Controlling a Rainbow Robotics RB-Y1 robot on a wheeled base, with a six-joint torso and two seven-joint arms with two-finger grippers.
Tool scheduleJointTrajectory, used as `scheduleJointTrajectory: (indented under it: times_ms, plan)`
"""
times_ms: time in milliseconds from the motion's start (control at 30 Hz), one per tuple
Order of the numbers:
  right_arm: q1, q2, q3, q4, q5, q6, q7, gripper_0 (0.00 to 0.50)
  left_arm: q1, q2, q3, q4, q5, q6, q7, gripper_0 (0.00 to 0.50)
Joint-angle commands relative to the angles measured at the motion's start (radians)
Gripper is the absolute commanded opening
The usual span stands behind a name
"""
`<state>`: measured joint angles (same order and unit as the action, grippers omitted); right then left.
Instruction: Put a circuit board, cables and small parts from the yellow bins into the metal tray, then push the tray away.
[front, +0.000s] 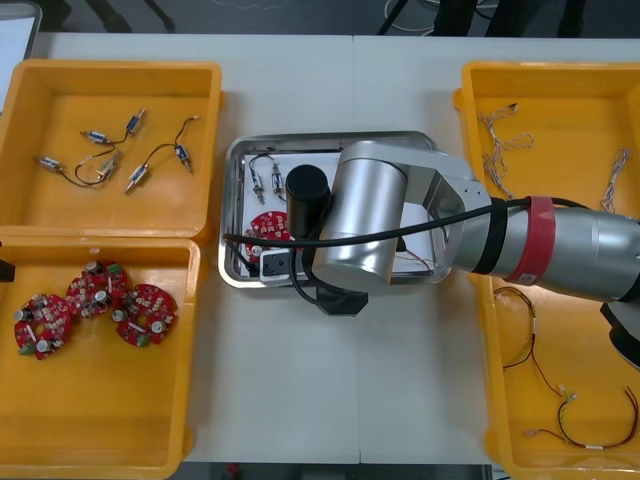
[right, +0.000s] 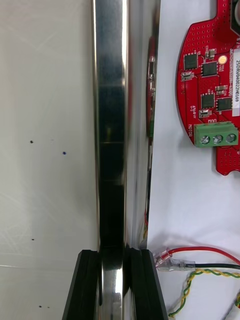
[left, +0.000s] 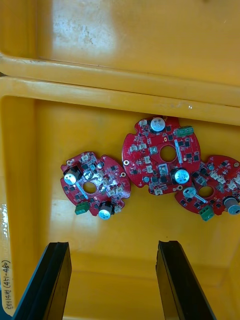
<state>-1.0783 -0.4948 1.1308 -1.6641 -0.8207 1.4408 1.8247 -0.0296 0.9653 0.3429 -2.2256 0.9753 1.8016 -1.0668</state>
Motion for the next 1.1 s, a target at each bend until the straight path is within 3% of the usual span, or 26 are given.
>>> scheduleJointTrajectory:
  times_ms: [33, 367, 1100]
  plan:
    - [-0.089, -0.019, -0.032, 0.03, -0.048, -0.025, 0.057, 0.0, -0.024, -0.01, 0.028, -0.025, -0.009, -0.01, -0.027, 0.5]
    - [-0.178, -0.021, -0.034, 0.09, -0.1, -0.033, 0.074, 0.0, -0.024, -0.01, 0.028, -0.025, -0.009, -0.01, -0.027, 0.5]
    - [-0.204, -0.021, -0.056, 0.247, -0.091, -0.148, 0.097, 0.0, -0.024, -0.01, 0.028, -0.025, -0.009, -0.01, -0.027, 0.5]
